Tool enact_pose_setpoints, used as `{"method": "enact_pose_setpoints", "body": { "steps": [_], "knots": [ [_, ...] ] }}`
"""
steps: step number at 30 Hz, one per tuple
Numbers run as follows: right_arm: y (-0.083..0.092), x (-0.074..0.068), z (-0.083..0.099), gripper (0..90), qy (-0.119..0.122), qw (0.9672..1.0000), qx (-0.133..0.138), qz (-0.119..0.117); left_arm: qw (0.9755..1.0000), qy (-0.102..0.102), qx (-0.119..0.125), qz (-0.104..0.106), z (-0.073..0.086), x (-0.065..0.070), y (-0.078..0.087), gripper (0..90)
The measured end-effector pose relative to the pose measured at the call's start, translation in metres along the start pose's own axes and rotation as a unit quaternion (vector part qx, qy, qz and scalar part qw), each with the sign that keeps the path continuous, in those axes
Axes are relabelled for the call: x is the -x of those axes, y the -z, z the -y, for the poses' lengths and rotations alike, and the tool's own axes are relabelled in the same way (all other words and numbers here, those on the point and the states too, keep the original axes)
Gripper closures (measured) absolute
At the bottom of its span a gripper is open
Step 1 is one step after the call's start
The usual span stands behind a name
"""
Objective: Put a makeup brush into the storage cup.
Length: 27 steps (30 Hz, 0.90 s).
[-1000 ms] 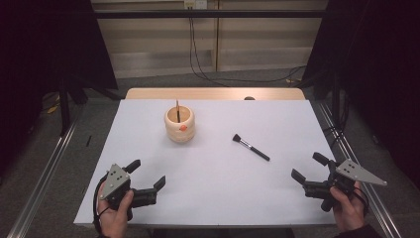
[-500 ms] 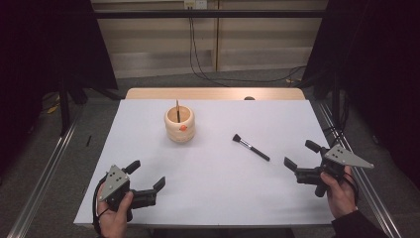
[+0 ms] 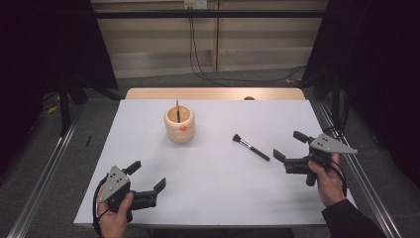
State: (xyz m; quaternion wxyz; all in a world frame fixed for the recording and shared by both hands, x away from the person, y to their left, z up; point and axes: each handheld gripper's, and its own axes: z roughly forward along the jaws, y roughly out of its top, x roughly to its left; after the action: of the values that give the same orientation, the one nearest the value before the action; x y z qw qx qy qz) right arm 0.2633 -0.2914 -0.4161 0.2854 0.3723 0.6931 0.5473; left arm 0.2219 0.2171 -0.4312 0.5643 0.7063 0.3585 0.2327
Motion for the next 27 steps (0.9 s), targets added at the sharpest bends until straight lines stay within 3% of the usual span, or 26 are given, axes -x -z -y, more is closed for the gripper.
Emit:
{"method": "enact_pose_setpoints", "body": {
  "steps": [14,24,27],
  "knots": [
    [-0.033,-0.004,-0.011,1.6,0.013,0.9993,-0.021,-0.026,1.0000,-0.004,-0.005,0.005,0.000,-0.001,-0.004,1.5],
    [-0.056,0.001,-0.019,2.0,0.011,0.9990,-0.032,-0.031,0.9999,-0.010,-0.001,0.006,-0.001,0.000,-0.003,1.6],
    [-0.066,0.004,-0.023,3.4,0.014,0.9989,-0.037,-0.026,0.9999,-0.003,0.002,0.010,0.000,0.000,-0.004,1.5]
  ]
}}
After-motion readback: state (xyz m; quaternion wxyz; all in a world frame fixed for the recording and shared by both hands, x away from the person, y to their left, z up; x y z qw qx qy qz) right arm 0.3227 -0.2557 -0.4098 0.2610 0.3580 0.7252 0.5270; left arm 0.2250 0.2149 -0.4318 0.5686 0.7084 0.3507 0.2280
